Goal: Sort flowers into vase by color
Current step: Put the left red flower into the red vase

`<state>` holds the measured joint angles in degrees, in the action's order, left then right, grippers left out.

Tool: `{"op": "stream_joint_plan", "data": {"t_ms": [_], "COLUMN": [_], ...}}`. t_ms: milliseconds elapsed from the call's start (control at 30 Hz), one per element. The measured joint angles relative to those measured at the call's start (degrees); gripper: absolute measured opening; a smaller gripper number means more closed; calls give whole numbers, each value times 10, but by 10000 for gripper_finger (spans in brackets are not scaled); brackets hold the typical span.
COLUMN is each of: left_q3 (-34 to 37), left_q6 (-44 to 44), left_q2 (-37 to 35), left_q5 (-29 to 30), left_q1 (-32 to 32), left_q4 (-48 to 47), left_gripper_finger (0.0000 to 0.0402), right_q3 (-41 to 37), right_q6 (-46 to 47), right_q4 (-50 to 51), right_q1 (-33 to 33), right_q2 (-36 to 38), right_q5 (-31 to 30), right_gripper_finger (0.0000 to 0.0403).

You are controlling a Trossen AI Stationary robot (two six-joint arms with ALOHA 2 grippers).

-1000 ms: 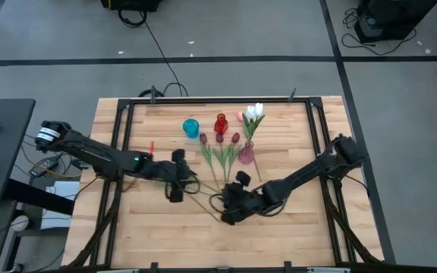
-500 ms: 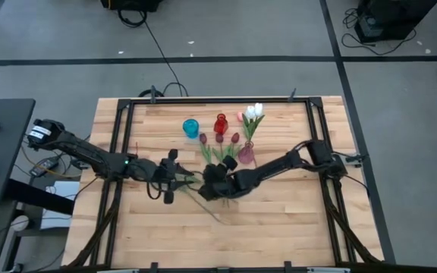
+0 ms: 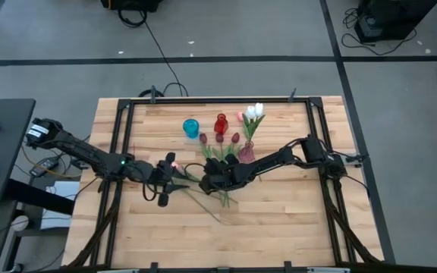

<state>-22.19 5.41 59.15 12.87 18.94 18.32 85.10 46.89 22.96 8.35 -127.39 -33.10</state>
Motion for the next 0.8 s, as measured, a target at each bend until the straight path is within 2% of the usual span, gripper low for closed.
{"op": "stream_joint_plan", "data": {"t_ms": [100,233,300,500,800], "left_q3": [0,0,0,0,0], "left_q6": [11,24,27,27,28], "left_q2": [0,1,1,0,0], "left_q5": [-5,-16,-19,-21,-21], "left_q1": [3,4,4,15,18], "left_q4": [-5,-6,-6,-5,-6], "left_gripper_finger": [131,131,131,131,131], "right_q3": [0,0,0,-2,-2], "right_q6": [3,1,-7,-23,-55], "right_q4": [2,7,9,19,18], "right_q1": [-1,-2,-2,5,41], "right_q2": [1,1,1,12,80], "right_q5": [5,10,9,14,-1], "right_gripper_finger": [113,37,14,9,7]}}
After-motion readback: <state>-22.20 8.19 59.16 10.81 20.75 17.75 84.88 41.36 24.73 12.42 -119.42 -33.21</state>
